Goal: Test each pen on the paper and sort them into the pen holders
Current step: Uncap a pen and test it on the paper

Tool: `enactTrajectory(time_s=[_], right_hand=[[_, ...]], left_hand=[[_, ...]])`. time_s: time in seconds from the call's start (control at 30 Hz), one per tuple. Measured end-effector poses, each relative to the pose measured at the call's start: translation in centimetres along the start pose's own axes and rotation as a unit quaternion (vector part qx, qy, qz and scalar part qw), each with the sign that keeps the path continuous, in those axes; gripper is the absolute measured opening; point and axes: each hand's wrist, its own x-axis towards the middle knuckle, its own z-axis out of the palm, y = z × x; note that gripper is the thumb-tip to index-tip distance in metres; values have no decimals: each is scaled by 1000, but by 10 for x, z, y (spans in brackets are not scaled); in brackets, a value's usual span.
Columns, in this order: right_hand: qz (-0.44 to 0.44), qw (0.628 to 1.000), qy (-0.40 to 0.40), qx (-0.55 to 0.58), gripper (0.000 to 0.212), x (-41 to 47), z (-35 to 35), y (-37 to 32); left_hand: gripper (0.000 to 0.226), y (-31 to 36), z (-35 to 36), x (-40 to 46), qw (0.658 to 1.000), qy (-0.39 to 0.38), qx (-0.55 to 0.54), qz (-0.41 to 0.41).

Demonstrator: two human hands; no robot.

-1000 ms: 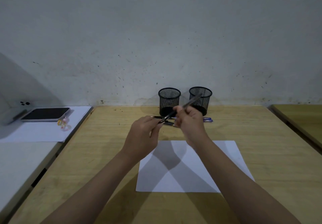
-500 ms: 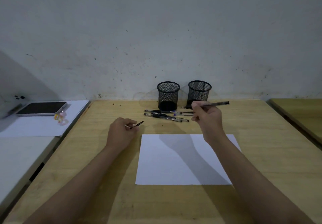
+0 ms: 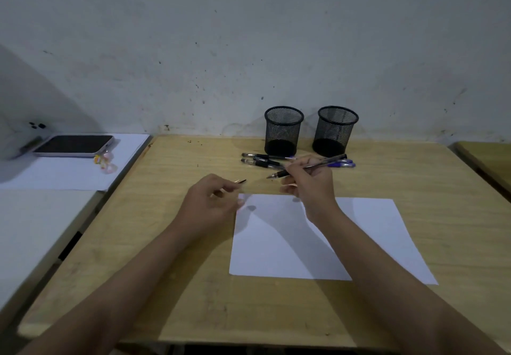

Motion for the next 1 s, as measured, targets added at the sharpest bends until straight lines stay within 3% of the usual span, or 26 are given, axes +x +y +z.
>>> enactTrajectory(time_s=[0.07,0.17,0.27,0.43,0.6,0.7,1.0], right_hand=[[30,999,-23,-18,24,-3,14,6],[48,997,-48,-37,21,-5,29,15],[23,996,-48,-75,16,-4,34,25],[-44,992,-1,-115,26,-8,34,34],[5,991,-5,-133,22,-2,37,29],[-11,990,2,-144,26,-1,38,29],[-76,985,-16,-154,29,-6,34,34]], left_hand=[[40,-4,-1,-7,997,-54,52,29],[53,-8,-2,-7,994,-69,85,28],[54,-12,0,-5,993,-68,90,36],[57,-16,1,-4,988,-82,121,49],[62,-16,-5,-10,978,-120,155,69],[66,-17,-12,-13,967,-143,195,77],[72,-16,-15,-21,932,-250,264,-11]])
